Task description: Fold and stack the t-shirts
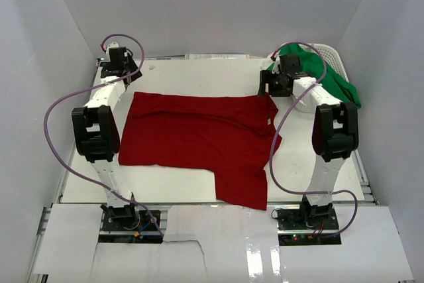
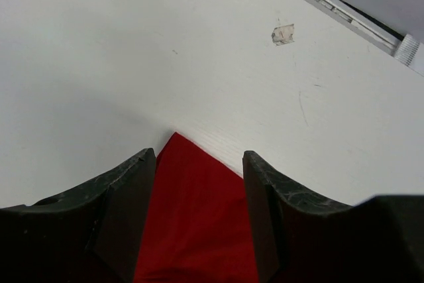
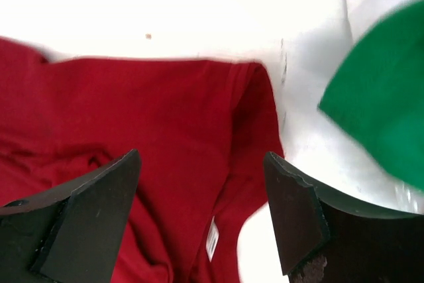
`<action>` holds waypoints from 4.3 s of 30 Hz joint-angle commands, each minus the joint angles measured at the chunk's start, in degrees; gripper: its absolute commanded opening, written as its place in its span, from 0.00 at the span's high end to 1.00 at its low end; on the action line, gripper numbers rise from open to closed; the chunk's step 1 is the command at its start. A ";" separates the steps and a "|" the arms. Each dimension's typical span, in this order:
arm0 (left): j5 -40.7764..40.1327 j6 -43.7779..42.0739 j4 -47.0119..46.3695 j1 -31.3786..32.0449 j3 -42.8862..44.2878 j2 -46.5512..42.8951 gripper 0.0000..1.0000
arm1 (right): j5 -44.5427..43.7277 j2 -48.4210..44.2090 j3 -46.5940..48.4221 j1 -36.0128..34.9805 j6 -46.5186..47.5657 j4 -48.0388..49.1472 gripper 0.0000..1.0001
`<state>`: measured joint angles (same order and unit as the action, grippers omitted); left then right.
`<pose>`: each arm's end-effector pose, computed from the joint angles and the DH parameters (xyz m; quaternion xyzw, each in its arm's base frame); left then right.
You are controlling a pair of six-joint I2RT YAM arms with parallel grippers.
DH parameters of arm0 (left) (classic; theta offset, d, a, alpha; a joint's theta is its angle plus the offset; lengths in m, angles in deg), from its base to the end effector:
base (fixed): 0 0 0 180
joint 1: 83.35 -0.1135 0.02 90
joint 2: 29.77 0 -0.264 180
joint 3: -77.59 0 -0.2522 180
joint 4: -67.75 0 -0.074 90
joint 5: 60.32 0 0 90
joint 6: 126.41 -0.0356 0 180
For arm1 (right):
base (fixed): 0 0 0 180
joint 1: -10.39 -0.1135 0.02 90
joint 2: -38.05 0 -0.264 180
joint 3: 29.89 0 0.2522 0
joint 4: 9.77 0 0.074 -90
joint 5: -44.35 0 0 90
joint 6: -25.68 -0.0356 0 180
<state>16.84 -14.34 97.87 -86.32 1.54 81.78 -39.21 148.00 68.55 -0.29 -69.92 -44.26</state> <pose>0.4519 0.0314 0.2592 -0.2415 0.8602 0.0264 0.4484 0.4249 0.0842 0.2327 -0.0620 0.9239 0.1045 0.3629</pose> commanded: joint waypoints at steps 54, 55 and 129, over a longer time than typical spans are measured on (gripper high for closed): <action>8.62 -0.36 2.18 -1.96 4.20 12.29 0.46 | 4.29 19.86 20.61 2.33 -1.34 -3.70 0.92; 8.71 -0.36 2.45 -1.96 4.11 12.38 0.46 | 4.29 19.86 20.61 2.33 -1.34 -3.70 0.92; 6.86 2.63 2.53 -5.92 11.04 15.72 0.70 | 3.32 29.53 40.30 1.45 0.24 5.70 0.44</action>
<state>23.22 -11.70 100.27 -91.54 12.36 101.41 -36.68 182.80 109.53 1.63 -71.15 -42.03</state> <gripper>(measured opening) 0.293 0.559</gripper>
